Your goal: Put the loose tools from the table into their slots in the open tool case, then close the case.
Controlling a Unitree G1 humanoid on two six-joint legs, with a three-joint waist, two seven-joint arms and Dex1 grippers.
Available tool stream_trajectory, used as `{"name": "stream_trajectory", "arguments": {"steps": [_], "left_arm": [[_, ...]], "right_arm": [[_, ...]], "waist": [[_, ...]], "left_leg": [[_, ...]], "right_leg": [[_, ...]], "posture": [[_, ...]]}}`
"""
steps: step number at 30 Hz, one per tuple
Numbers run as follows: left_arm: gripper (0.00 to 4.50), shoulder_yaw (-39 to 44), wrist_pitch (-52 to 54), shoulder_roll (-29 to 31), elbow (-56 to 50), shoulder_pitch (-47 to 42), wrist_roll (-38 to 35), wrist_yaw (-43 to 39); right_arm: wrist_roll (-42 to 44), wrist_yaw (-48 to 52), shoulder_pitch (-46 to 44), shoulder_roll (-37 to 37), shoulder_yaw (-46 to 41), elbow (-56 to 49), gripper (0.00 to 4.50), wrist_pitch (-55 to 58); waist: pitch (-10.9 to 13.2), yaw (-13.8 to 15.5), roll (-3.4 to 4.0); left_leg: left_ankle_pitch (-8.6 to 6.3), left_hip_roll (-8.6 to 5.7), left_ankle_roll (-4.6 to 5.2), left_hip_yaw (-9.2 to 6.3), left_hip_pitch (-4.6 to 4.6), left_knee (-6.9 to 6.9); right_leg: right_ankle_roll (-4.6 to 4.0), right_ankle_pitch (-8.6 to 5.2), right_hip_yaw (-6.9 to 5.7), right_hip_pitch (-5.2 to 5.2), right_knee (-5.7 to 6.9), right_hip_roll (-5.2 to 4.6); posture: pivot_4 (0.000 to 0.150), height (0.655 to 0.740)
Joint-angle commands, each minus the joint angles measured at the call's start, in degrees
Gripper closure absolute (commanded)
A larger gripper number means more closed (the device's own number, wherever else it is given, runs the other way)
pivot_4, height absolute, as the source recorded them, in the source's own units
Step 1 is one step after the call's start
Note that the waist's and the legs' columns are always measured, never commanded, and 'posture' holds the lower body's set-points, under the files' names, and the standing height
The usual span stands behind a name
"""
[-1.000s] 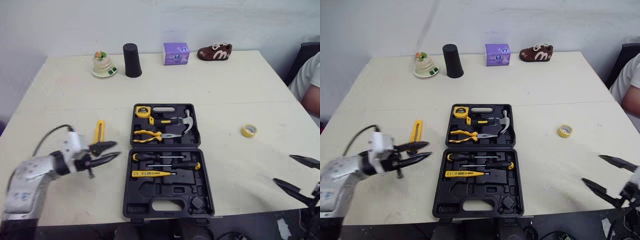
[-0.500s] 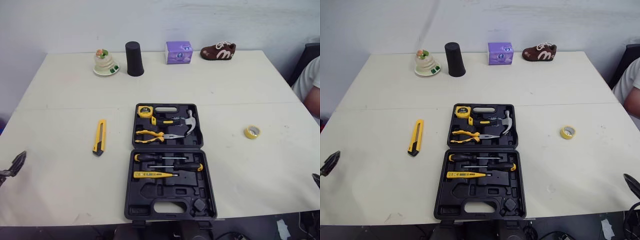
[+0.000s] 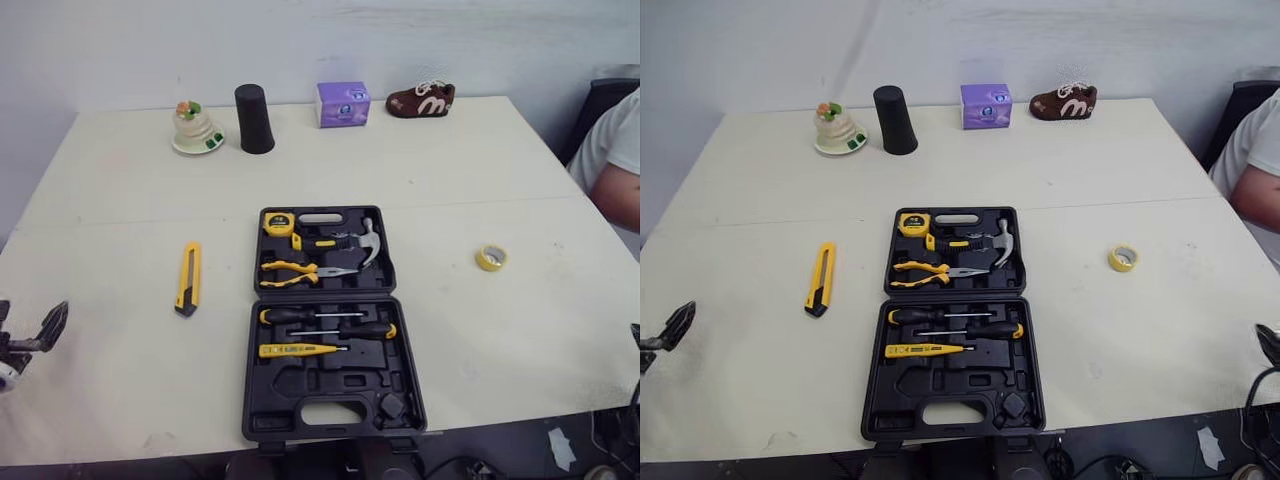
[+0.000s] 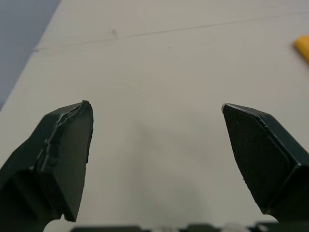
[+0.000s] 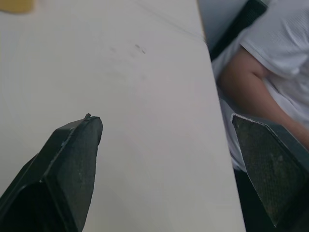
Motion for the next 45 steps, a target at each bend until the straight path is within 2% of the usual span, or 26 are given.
{"name": "stream_trajectory", "arguments": {"steps": [1, 4, 6, 8, 9, 11, 15, 19, 24, 34, 37, 42, 45], "left_arm": [[0.04, -3.05, 6.82, 0.91, -9.13, -3.3, -3.19, 2.88], [0.04, -7.4, 15.39, 2.31, -15.7, -7.34, -5.31, 5.27], [0.04, -10.51, 25.3, 3.63, -20.14, -10.83, -7.01, 9.36], [0.04, -13.37, 35.16, 2.56, -23.72, -15.23, -8.57, 15.24], [0.04, -17.09, 39.72, 2.56, -25.63, -17.51, -8.29, 17.14], [0.04, -20.52, 47.63, 0.74, -27.88, -21.63, -8.4, 21.26], [0.04, -22.03, 60.22, -5.3, -29.26, -27.38, -7.11, 27.62], [0.04, -26.22, 61.04, -6.73, -27.47, -29.19, -2.69, 29.87], [0.04, -29.11, 56.03, -6.92, -21.75, -29.33, 2.35, 29.15], [0.04, -33.68, 50.53, -11.89, -15.24, -27.65, 7.42, 27.63], [0.82, -34.96, 50.71, -11.43, -15.79, -26.79, 7.44, 25.51], [3.05, -34.71, 47.13, -11.66, -15.93, -25.46, 8.9, 24.02], [3.15, -32.66, 39.89, -10.91, -16.46, -25.42, 7.73, 19.44]], "right_arm": [[6.36, 5.36, -0.14, 1.55, 3.73, -13.58, 0.0, 4.72], [11.24, 7.9, -1.45, 4.14, 6.34, -23.97, 0.0, 6.54], [13.46, 8.81, -2.13, 5.43, 8.45, -30.48, 0.0, 8.02], [13.19, 9.09, -3.09, 5.71, 10.73, -34.2, 0.0, 9.23], [13.59, 9.45, -4.67, 5.48, 12.16, -35.61, 0.0, 10.33], [14.56, 11.02, -6.99, 4.7, 14.16, -37.75, 0.0, 12.23], [16.86, 11.79, -9.8, 4.29, 16.6, -42.81, 0.0, 16.75], [16.93, 12.3, -9.82, 4.42, 17.6, -45.65, 0.0, 19.04], [16.48, 13.0, -7.23, 4.31, 16.57, -47.84, 0.0, 20.83], [16.38, 11.27, -7.1, 5.06, 17.63, -53.04, 0.0, 23.5], [16.61, 10.06, -6.33, 4.7, 17.34, -55.04, 0.0, 25.59], [16.46, 9.24, -4.17, 4.86, 15.77, -56.66, 0.0, 26.75], [16.06, 9.69, -2.16, 4.17, 13.94, -57.1, 0.0, 26.68]], "waist": [[0.02, 0.16, -0.03], [0.02, 0.38, -0.02], [0.04, 0.61, 0.0], [0.07, 0.87, 0.04], [0.07, 1.13, 0.04], [0.08, 1.53, 0.05], [0.14, 1.8, -0.04], [0.21, 2.02, -0.11], [0.23, 2.43, -0.15], [0.22, 3.56, -0.12], [0.21, 3.41, -0.11], [0.13, 3.31, 0.03], [0.11, 3.34, 0.07]], "left_leg": [[0.01, 0.01, -0.01, -0.03, -0.01, 0.01], [0.1, 0.04, -0.14, -0.07, -0.04, 0.03], [0.15, 0.04, -0.09, -0.1, -0.06, 0.02], [0.27, 0.05, 0.06, -0.13, -0.07, 0.02], [0.27, 0.05, 0.06, -0.13, -0.07, 0.03], [0.27, 0.05, 0.05, -0.12, -0.07, 0.06], [0.27, 0.11, 0.03, -0.05, -0.08, 0.11], [0.38, 0.14, -0.17, -0.12, -0.09, 0.13], [0.39, 0.13, -0.17, -0.11, -0.09, 0.16], [0.46, 0.08, -0.04, -0.28, -0.03, 0.33], [0.5, 0.03, 0.03, -0.36, -0.03, 0.34], [0.53, 0.02, 0.07, -0.37, -0.01, 0.32], [0.56, 0.03, 0.07, -0.38, 0.0, 0.3]], "right_leg": [[0.01, 0.0, -0.01, 0.0, 0.01, 0.02], [0.09, 0.05, 0.0, 0.02, 0.03, 0.13], [0.1, 0.06, 0.01, 0.01, 0.03, 0.17], [0.1, 0.06, 0.02, 0.01, 0.01, 0.2], [0.1, 0.05, 0.03, 0.0, 0.01, 0.2], [0.1, 0.06, 0.05, 0.01, -0.02, 0.22], [0.11, 0.06, 0.12, -0.02, -0.01, 0.36], [-0.02, -0.01, 0.12, -0.06, 0.01, 0.56], [-0.03, -0.02, 0.13, -0.06, 0.02, 0.53], [0.02, 0.04, 0.1, 0.07, 0.19, 0.4], [0.02, 0.14, 0.07, 0.14, 0.18, 0.32], [0.05, 0.18, 0.07, 0.18, 0.17, 0.3], [0.04, 0.18, 0.07, 0.17, 0.19, 0.33]], "posture": [[0.15, 0.74], [0.15, 0.74], [0.15, 0.74], [0.15, 0.74], [0.15, 0.74], [0.15, 0.74], [0.15, 0.74], [0.15, 0.74], [0.15, 0.74], [0.15, 0.74], [0.15, 0.74], [0.15, 0.74], [0.15, 0.74]]}}
